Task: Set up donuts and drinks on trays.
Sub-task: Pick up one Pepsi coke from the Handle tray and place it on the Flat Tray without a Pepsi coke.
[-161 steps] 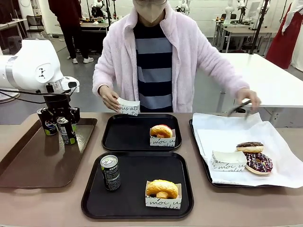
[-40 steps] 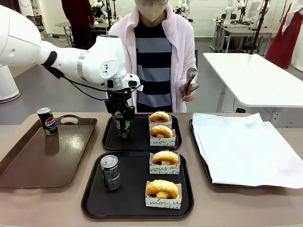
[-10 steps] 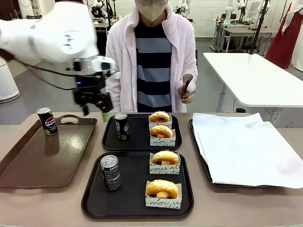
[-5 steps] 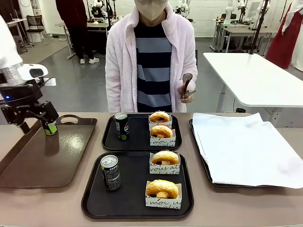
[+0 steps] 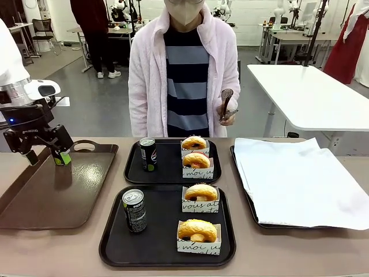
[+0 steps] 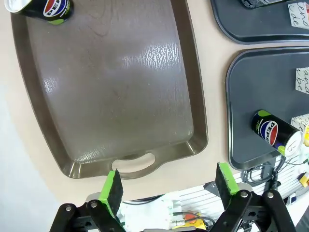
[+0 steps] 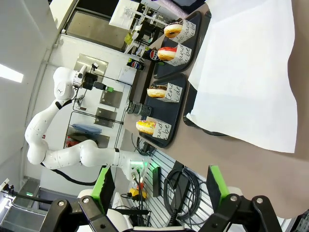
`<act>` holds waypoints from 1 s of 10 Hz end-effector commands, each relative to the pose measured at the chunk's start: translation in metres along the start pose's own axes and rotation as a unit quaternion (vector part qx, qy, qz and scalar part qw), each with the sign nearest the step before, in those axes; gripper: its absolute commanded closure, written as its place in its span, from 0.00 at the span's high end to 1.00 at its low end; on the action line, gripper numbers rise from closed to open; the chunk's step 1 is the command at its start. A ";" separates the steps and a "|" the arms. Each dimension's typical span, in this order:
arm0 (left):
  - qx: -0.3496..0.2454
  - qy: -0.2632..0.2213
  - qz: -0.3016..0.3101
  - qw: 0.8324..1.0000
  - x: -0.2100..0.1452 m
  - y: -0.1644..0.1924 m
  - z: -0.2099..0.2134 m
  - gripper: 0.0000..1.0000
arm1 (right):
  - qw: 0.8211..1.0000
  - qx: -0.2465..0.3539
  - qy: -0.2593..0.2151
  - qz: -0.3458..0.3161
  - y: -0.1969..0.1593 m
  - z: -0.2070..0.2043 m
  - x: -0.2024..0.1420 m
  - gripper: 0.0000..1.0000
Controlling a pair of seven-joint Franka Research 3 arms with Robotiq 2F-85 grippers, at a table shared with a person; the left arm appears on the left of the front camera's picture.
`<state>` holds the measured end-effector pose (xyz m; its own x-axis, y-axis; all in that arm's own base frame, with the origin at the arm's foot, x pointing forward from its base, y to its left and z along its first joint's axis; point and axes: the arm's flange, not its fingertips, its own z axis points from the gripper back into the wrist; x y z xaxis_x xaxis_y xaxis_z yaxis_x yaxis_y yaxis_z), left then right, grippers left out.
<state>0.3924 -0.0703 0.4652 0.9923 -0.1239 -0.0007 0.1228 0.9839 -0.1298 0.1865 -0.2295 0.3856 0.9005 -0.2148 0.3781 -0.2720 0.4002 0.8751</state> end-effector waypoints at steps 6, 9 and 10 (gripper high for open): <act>-0.347 -0.134 0.145 0.917 -0.014 0.117 0.003 1.00 | 1.000 0.007 -0.003 0.008 0.000 -0.001 -0.002 1.00; -0.393 -0.122 0.184 0.893 -0.042 0.190 -0.021 1.00 | 1.000 0.007 -0.003 0.008 0.000 -0.001 -0.002 1.00; -0.399 -0.099 0.164 0.897 -0.047 0.211 -0.024 1.00 | 1.000 0.007 -0.003 0.008 0.000 -0.001 -0.002 1.00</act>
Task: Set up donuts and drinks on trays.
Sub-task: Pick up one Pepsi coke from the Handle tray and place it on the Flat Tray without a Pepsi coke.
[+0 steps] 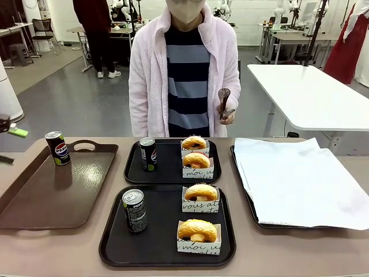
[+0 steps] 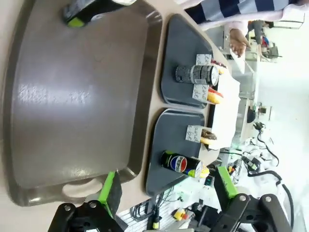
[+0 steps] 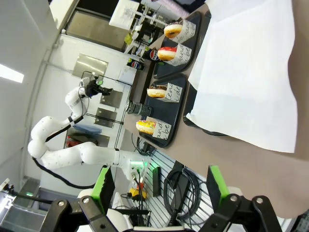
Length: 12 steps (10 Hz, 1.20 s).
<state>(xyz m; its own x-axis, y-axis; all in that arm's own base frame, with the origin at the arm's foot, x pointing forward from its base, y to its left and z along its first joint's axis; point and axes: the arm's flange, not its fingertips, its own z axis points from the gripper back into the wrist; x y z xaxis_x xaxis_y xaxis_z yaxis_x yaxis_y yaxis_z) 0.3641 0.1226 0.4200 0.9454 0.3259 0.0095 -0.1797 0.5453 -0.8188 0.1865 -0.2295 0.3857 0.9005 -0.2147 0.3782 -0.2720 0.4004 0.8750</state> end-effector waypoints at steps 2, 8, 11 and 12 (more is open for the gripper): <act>0.025 0.069 -0.038 0.997 0.016 0.036 0.034 1.00 | 1.000 0.007 -0.003 0.008 0.000 -0.001 -0.002 1.00; -0.027 0.053 -0.081 0.995 0.041 0.056 0.072 1.00 | 1.000 0.007 -0.003 0.008 0.000 -0.001 -0.002 1.00; -0.006 0.049 -0.072 0.996 0.037 0.051 0.071 1.00 | 1.000 0.007 -0.003 0.008 0.000 -0.001 -0.002 1.00; -0.006 0.049 -0.072 0.996 0.037 0.051 0.071 1.00 | 1.000 0.007 -0.003 0.008 0.000 -0.001 -0.002 1.00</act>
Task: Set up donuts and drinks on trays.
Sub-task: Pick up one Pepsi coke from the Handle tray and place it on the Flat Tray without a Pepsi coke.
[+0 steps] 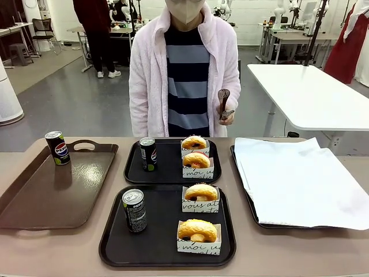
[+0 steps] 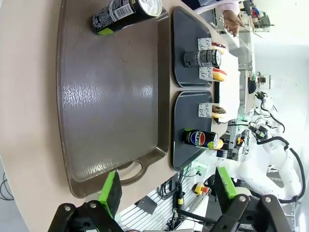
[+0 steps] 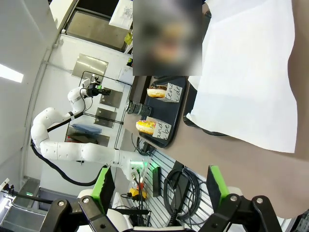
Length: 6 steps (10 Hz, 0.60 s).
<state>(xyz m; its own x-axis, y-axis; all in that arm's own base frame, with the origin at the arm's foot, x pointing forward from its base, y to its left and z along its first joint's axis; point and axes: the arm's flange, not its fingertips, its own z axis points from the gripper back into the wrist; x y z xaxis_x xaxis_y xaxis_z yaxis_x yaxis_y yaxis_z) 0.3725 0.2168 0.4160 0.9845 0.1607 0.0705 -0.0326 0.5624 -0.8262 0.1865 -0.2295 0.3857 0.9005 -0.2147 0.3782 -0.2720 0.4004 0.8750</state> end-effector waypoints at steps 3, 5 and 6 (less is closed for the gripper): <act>0.006 -0.004 0.001 1.000 -0.001 -0.002 0.003 1.00 | 1.000 0.007 -0.003 0.008 0.000 -0.001 -0.002 1.00; 0.006 -0.004 0.001 1.000 -0.001 -0.002 0.003 1.00 | 1.000 0.007 -0.003 0.008 0.000 -0.001 -0.002 1.00; 0.006 -0.004 0.001 1.000 -0.001 -0.002 0.003 1.00 | 1.000 0.007 -0.003 0.008 0.000 -0.001 -0.002 1.00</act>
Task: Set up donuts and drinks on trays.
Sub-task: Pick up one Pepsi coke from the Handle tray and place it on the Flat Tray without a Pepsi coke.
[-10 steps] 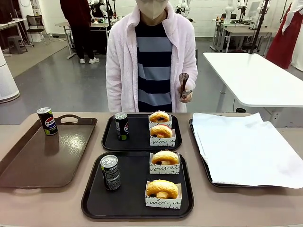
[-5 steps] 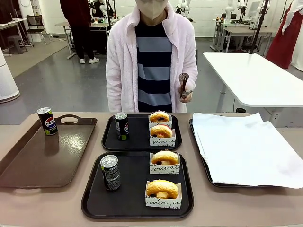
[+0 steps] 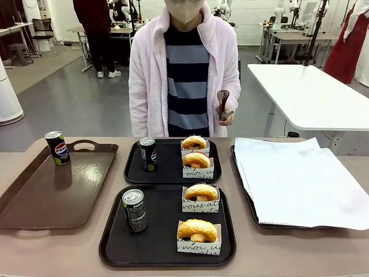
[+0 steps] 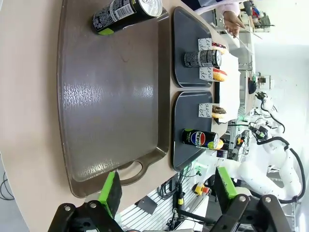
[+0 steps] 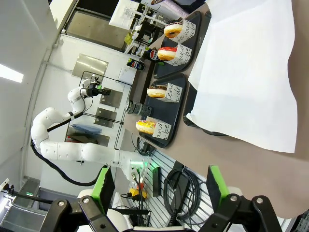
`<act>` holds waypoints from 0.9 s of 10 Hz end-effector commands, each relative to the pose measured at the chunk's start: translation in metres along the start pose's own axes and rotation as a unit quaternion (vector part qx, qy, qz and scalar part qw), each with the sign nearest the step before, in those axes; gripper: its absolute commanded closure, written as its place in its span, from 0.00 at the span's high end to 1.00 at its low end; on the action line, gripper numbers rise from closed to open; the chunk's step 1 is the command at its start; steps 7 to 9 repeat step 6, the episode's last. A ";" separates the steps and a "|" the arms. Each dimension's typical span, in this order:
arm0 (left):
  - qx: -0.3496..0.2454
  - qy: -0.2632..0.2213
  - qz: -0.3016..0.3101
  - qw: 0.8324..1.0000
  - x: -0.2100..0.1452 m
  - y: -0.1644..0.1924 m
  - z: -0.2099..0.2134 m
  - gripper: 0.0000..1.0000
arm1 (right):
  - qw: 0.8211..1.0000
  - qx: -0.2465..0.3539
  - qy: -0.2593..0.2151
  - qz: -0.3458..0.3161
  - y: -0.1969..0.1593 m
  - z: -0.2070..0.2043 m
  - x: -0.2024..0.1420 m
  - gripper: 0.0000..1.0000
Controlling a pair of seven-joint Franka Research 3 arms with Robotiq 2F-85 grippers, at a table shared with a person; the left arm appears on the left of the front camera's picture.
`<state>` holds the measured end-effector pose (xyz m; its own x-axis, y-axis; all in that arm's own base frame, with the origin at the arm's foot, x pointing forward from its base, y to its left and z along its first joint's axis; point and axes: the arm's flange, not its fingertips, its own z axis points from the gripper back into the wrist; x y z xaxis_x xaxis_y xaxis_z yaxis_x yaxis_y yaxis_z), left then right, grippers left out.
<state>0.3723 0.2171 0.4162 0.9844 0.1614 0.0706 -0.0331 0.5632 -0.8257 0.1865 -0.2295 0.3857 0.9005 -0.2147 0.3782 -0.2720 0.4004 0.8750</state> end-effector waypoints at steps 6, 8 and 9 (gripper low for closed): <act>0.005 -0.003 0.001 1.000 -0.001 -0.002 0.003 1.00 | 1.000 0.007 -0.003 0.008 0.000 -0.001 -0.002 1.00; 0.005 -0.003 0.001 1.000 -0.001 -0.002 0.003 1.00 | 1.000 0.007 -0.003 0.008 0.000 -0.001 -0.002 1.00; 0.005 -0.003 0.001 1.000 -0.001 -0.002 0.003 1.00 | 1.000 0.007 -0.003 0.008 0.000 -0.001 -0.002 1.00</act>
